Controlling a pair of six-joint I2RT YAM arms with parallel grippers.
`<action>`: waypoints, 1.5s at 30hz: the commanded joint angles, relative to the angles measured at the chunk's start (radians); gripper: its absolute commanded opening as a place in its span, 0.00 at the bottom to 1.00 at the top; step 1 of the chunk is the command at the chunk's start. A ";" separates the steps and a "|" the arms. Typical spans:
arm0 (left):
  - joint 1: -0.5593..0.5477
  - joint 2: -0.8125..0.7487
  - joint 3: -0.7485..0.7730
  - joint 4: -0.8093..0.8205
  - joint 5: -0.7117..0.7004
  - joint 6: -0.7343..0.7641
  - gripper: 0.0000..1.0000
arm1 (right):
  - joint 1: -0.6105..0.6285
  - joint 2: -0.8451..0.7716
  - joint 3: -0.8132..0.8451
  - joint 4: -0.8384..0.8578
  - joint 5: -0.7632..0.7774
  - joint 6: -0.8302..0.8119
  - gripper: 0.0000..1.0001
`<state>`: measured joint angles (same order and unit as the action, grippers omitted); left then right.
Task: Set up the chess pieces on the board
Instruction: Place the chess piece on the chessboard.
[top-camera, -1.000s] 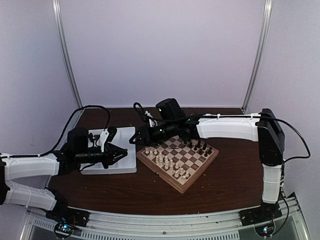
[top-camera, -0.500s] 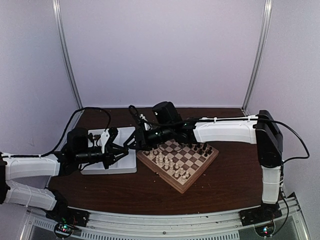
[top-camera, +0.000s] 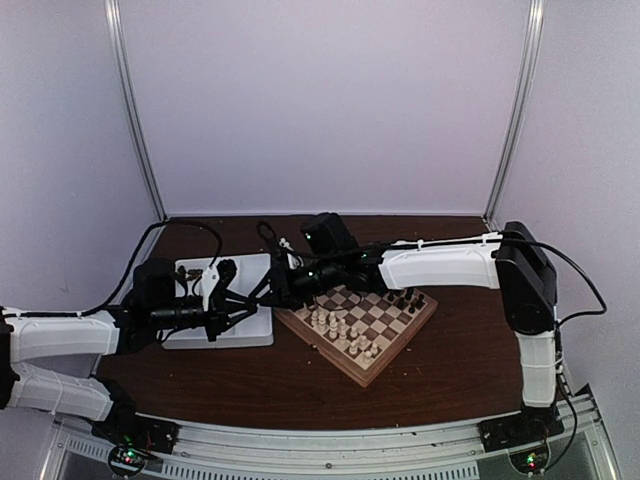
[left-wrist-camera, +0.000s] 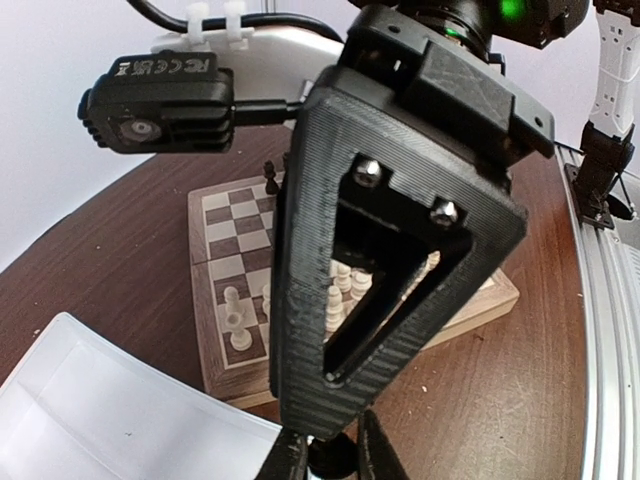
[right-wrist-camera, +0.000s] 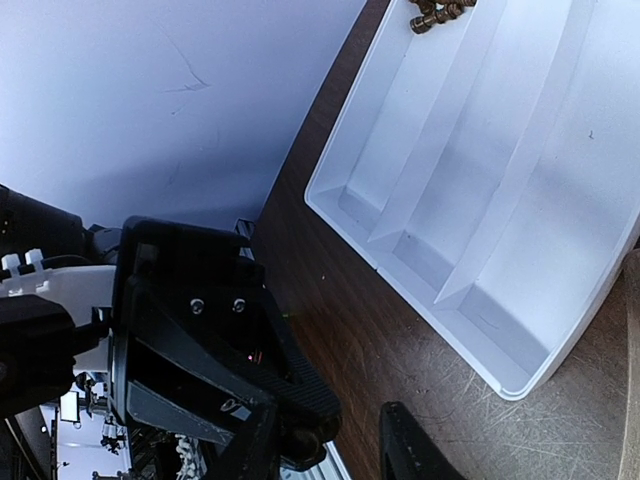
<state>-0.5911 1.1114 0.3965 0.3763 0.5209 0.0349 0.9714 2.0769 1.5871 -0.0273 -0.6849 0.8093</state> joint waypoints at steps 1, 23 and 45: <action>-0.009 -0.015 -0.010 0.065 0.021 0.027 0.08 | 0.007 0.021 0.038 0.025 -0.013 0.008 0.34; -0.010 -0.052 -0.003 0.015 -0.091 0.068 0.09 | 0.011 0.036 0.038 0.064 -0.030 0.037 0.30; -0.009 -0.002 -0.016 0.061 -0.175 -0.002 0.47 | -0.031 0.078 0.045 0.132 -0.004 0.055 0.02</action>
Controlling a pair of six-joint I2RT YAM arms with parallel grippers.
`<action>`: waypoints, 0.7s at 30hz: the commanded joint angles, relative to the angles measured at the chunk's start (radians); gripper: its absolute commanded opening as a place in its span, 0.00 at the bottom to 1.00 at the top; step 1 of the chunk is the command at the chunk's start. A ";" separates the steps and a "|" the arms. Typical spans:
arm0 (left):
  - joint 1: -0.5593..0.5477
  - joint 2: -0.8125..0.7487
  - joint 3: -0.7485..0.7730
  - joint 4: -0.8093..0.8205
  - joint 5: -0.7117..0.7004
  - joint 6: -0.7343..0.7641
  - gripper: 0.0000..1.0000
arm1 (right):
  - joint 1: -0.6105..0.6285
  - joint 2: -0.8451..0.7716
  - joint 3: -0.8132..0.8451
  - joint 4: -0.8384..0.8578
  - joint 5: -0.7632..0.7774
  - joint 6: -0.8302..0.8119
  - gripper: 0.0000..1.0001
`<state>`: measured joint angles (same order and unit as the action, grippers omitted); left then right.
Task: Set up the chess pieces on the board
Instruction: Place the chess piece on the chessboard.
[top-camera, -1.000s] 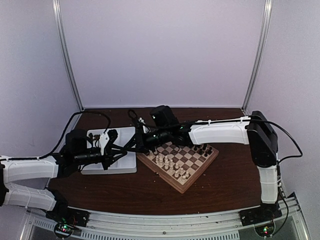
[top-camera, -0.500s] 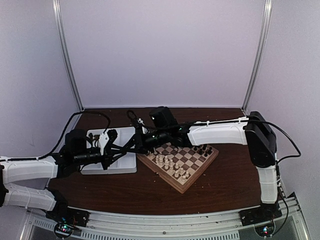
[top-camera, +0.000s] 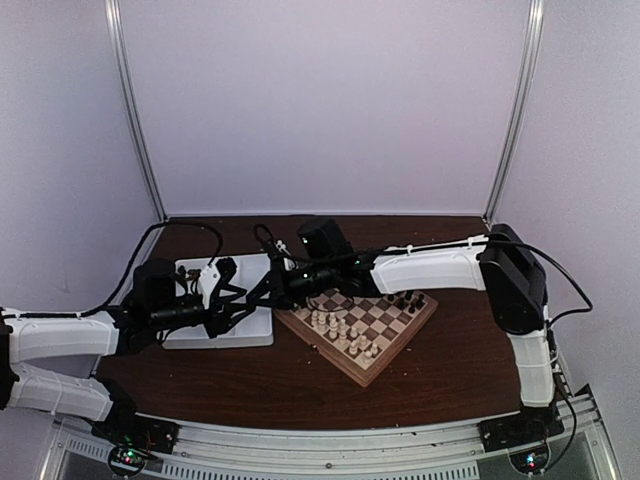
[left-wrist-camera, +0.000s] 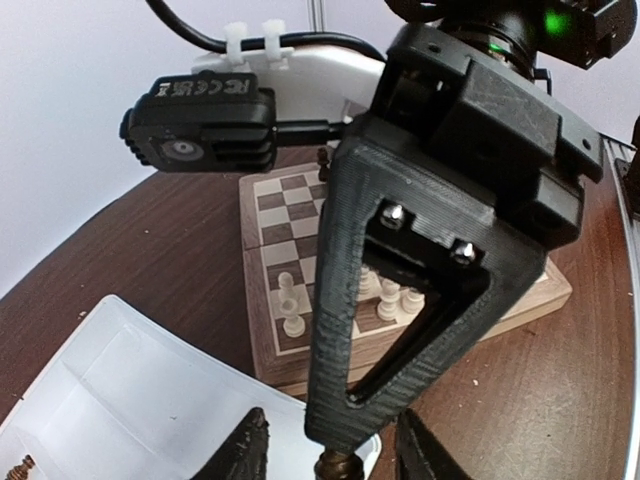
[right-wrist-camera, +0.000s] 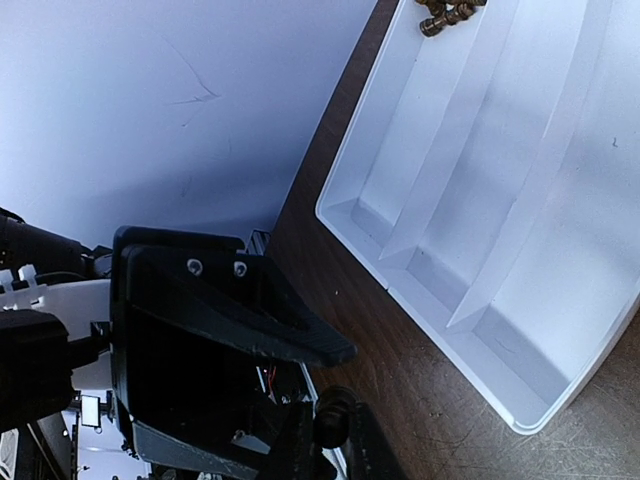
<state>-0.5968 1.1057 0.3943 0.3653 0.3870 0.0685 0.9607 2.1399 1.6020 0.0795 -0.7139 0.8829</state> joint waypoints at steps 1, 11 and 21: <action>-0.003 0.000 -0.020 0.079 -0.057 -0.062 0.51 | -0.027 0.016 0.031 0.018 0.030 -0.027 0.02; 0.006 -0.120 -0.057 0.029 -0.163 -0.192 0.71 | -0.074 -0.063 0.012 -0.149 0.133 -0.200 0.02; 0.006 -0.220 0.019 -0.224 -0.317 -0.273 0.76 | -0.160 -0.337 -0.165 -0.379 0.361 -0.478 0.04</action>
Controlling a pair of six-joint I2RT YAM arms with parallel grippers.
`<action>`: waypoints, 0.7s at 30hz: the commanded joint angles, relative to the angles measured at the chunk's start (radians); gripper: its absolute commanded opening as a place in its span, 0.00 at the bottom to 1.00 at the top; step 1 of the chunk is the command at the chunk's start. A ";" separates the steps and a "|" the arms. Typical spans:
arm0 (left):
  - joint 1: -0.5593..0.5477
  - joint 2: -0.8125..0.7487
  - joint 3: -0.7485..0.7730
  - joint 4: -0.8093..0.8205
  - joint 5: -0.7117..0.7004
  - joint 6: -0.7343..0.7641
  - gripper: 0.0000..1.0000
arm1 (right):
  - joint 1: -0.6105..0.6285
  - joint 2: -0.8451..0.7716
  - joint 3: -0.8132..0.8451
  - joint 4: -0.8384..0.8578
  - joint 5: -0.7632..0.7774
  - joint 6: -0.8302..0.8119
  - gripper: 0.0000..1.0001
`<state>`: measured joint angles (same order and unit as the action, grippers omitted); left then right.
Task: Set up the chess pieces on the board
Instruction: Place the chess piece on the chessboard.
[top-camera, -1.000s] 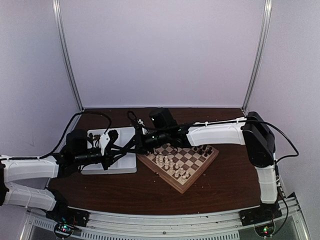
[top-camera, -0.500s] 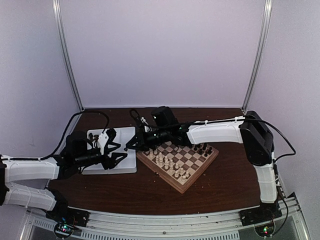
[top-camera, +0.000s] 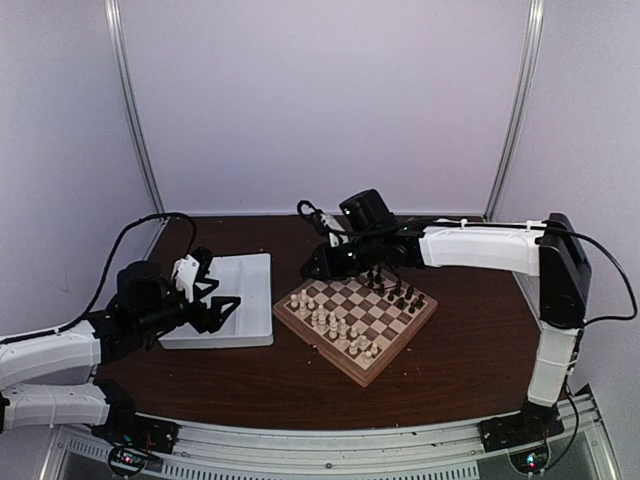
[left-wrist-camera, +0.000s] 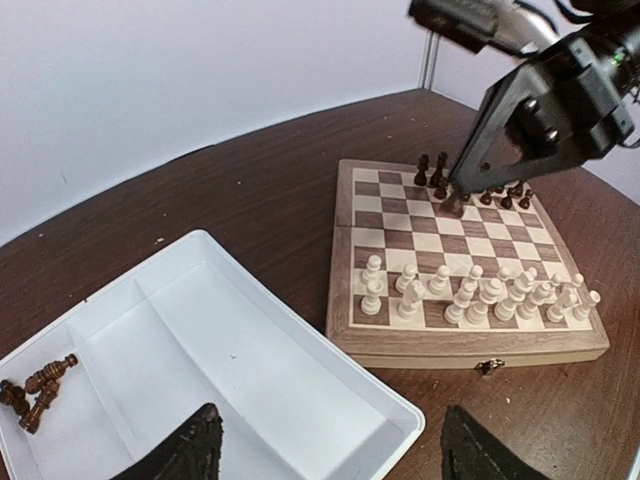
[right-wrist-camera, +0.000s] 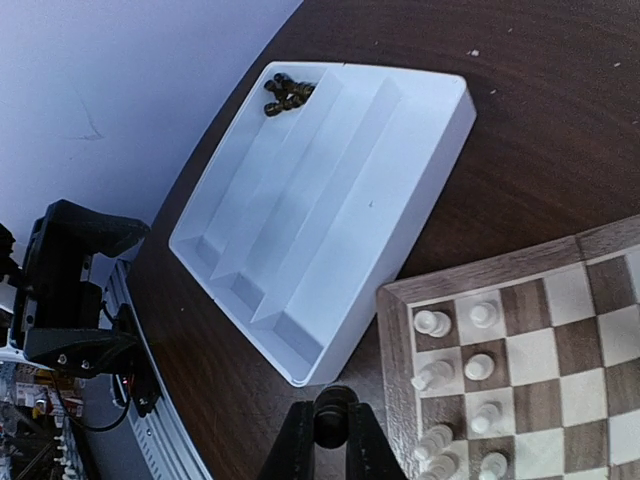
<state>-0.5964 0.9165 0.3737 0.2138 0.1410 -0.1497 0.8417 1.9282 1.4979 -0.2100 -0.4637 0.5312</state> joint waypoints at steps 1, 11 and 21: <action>0.006 -0.031 0.048 -0.090 -0.079 -0.056 0.76 | -0.060 -0.147 -0.079 -0.105 0.120 -0.139 0.04; 0.006 0.009 0.121 -0.157 -0.104 -0.091 0.79 | -0.105 -0.148 -0.027 -0.339 0.265 -0.334 0.05; 0.006 0.035 0.182 -0.209 -0.168 -0.118 0.79 | -0.104 -0.011 0.089 -0.396 0.380 -0.418 0.05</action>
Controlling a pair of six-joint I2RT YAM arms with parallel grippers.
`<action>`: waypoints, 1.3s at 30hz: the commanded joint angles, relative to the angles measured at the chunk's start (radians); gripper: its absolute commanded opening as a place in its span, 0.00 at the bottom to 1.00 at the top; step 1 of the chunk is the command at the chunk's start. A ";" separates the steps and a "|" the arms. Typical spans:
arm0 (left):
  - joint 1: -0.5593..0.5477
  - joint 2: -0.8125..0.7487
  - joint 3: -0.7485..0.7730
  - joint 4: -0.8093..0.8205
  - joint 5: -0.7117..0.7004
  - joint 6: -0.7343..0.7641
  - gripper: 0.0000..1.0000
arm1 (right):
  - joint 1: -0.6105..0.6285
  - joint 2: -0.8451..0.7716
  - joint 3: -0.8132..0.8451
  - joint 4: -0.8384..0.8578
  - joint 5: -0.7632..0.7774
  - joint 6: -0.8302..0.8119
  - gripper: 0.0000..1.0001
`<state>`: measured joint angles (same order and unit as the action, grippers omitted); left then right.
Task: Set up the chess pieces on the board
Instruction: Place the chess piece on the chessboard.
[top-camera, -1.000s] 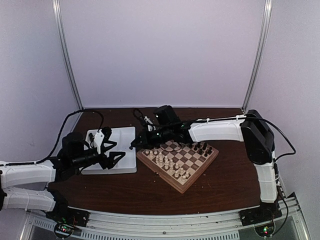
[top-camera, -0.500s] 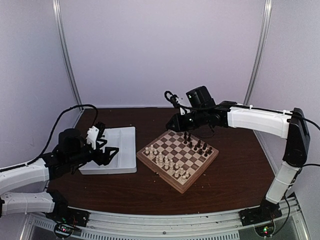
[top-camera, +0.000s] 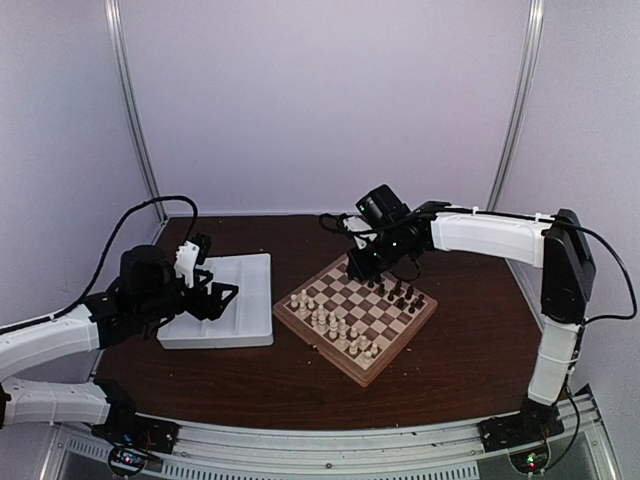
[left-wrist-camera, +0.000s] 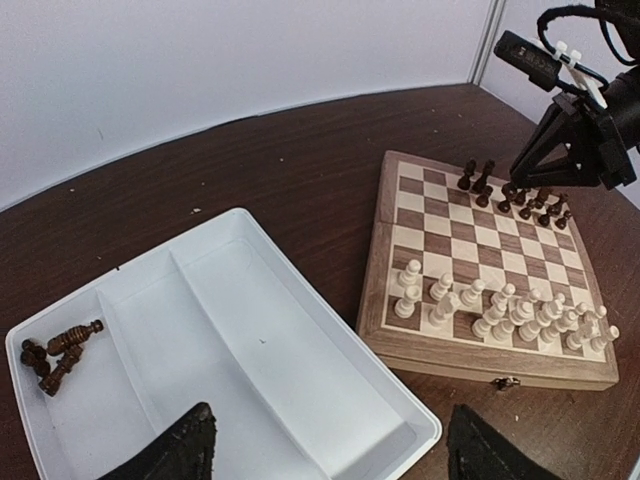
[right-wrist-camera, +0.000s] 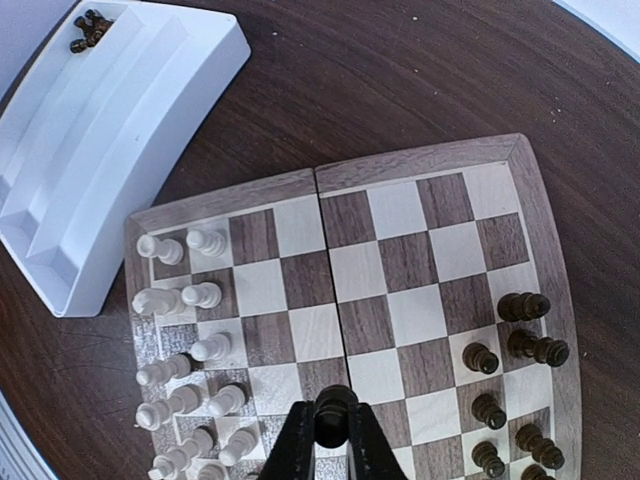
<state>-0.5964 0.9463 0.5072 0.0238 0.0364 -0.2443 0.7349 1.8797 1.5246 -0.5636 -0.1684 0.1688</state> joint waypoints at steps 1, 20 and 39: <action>0.006 0.003 0.053 -0.049 -0.068 -0.023 0.79 | 0.003 0.049 0.075 -0.048 0.097 -0.061 0.05; 0.006 0.048 0.056 -0.017 -0.037 -0.070 0.79 | -0.025 0.272 0.277 -0.131 0.140 -0.086 0.07; 0.006 0.109 0.088 -0.011 0.006 -0.095 0.79 | -0.073 0.296 0.260 -0.132 0.190 -0.061 0.09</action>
<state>-0.5964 1.0527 0.5632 -0.0196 0.0345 -0.3321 0.6754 2.1605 1.7824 -0.6926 -0.0177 0.0868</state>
